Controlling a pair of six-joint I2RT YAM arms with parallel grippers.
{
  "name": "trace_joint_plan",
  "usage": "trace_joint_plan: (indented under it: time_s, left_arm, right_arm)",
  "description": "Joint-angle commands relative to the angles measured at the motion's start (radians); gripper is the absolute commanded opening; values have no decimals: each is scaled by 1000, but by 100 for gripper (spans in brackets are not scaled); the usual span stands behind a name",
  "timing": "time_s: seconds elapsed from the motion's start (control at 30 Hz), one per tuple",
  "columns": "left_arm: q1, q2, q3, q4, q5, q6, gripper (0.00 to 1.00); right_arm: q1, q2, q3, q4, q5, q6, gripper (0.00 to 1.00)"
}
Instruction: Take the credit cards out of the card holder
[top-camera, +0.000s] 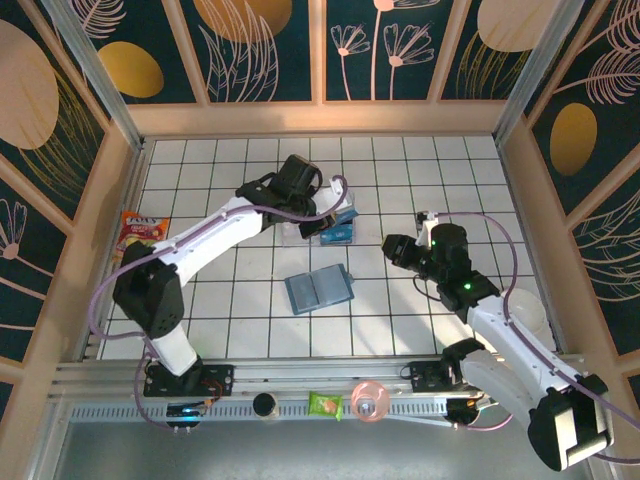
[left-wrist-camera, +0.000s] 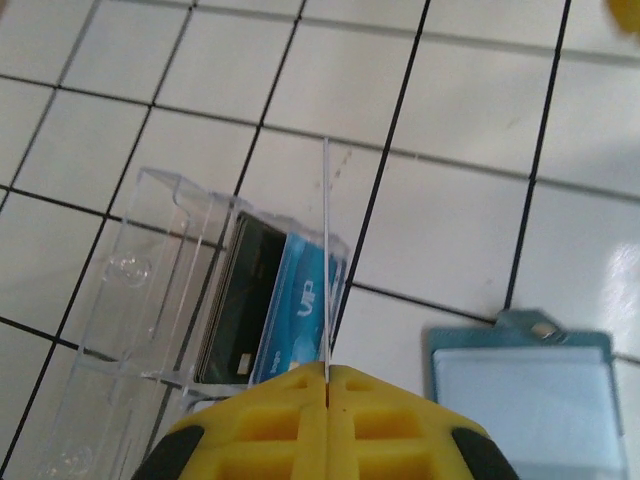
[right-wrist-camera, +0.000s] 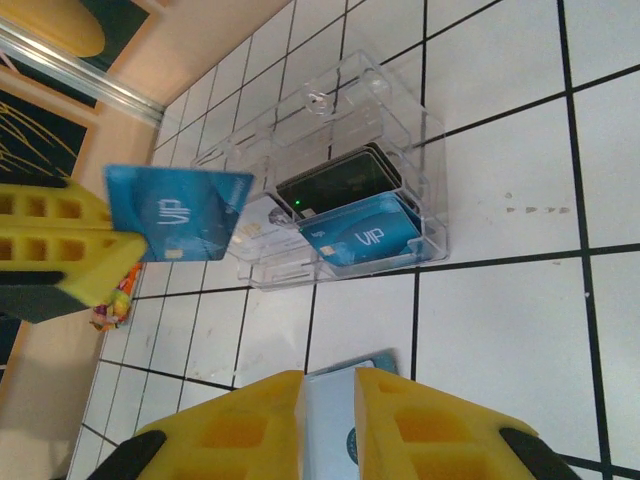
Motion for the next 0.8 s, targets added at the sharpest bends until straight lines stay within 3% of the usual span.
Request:
trace_joint_plan:
  time_s: [0.0,0.3,0.77]
  left_arm:
    - [0,56,79,-132,-39,153,0]
    - [0,158,200,-220,-39,263,0]
    - [0,211,157,-157,-48,319,0]
  right_arm:
    - [-17,14,-6,-13,-10,-23,20]
    - [-34,68,6,-25,5,-23,20]
    - [-44,134,26,-13,12,-13,20]
